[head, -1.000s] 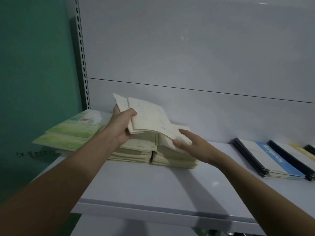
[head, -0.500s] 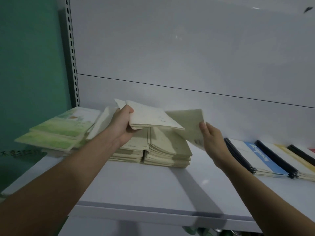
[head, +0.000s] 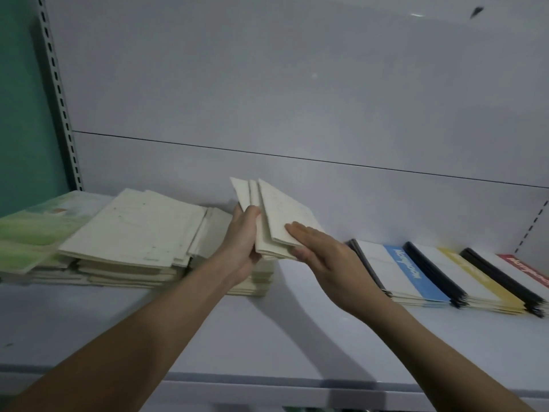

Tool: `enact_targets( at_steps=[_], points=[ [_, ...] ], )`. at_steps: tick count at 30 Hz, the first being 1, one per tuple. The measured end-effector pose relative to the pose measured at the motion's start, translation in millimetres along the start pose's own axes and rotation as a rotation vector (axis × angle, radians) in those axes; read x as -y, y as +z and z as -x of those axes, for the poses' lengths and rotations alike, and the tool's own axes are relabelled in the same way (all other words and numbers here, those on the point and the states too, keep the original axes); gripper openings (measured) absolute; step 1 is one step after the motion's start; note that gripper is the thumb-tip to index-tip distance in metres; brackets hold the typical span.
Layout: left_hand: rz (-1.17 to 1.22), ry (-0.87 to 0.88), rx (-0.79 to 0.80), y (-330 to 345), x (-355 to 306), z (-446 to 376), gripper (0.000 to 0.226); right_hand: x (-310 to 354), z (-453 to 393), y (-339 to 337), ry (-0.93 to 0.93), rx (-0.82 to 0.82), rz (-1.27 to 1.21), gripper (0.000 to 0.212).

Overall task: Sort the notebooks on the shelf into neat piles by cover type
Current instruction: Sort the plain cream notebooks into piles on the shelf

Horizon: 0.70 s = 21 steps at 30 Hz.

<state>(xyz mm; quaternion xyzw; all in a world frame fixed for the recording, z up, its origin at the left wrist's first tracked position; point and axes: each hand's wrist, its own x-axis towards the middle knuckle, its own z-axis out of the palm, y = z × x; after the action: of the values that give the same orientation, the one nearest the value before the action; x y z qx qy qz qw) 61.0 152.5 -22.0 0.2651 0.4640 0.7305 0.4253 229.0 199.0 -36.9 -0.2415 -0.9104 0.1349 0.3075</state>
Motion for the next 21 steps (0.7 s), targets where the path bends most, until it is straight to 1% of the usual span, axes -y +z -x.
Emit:
enact_targets(
  at_steps=[2, 4, 5, 6, 8, 9, 10, 12, 14, 15, 18, 20, 21],
  points=[
    [0.006, -0.022, 0.032, 14.1, 16.2, -3.8, 0.034, -19.2, 9.2, -10.1, 0.021, 0.064, -0.049, 0.052],
    [-0.027, -0.032, 0.009, 27.3, 35.6, -8.2, 0.045, -38.1, 18.5, -19.7, 0.150, 0.125, -0.277, 0.052],
    [-0.052, -0.042, -0.022, 33.2, 45.8, -9.6, 0.048, -51.5, 22.2, -20.6, 0.238, 0.113, -0.363, 0.052],
    [-0.066, -0.061, -0.047, 38.4, 56.5, -11.9, 0.048, -63.9, 24.1, -20.6, 0.320, 0.070, -0.393, 0.052],
    [-0.070, -0.121, -0.066, 47.5, 74.8, -14.0, 0.048, -84.6, 26.2, -20.8, 0.487, 0.038, -0.342, 0.051],
    [-0.066, -0.144, -0.067, 51.4, 81.7, -14.7, 0.046, -92.7, 26.4, -21.0, 0.591, 0.051, -0.381, 0.048],
    [-0.073, -0.152, -0.061, 54.9, 86.7, -15.3, 0.044, -97.2, 25.9, -22.7, 0.692, 0.072, -0.476, 0.039],
    [-0.110, -0.154, -0.070, 57.0, 94.1, -20.7, 0.044, -104.1, 25.4, -27.4, 0.783, 0.097, -0.564, 0.025],
    [-0.188, -0.180, -0.077, 54.1, 100.7, -28.6, 0.042, -114.2, 24.5, -26.3, 0.778, 0.103, -0.515, 0.027],
    [-0.280, -0.188, -0.087, 52.6, 103.3, -31.0, 0.042, -116.8, 23.1, -22.4, 0.749, 0.104, -0.471, 0.033],
    [-0.714, -0.190, -0.161, 49.4, 113.1, -42.3, 0.055, -118.7, 18.1, -4.5, 0.700, 0.143, -0.310, 0.044],
    [-1.008, -0.207, -0.209, 53.5, 115.8, -45.0, 0.049, -119.7, 15.6, 11.4, 0.643, 0.156, -0.195, 0.042],
    [-1.106, -0.218, -0.218, 55.9, 116.1, -46.8, 0.046, -120.2, 14.9, 18.5, 0.614, 0.146, -0.149, 0.040]
  ],
)
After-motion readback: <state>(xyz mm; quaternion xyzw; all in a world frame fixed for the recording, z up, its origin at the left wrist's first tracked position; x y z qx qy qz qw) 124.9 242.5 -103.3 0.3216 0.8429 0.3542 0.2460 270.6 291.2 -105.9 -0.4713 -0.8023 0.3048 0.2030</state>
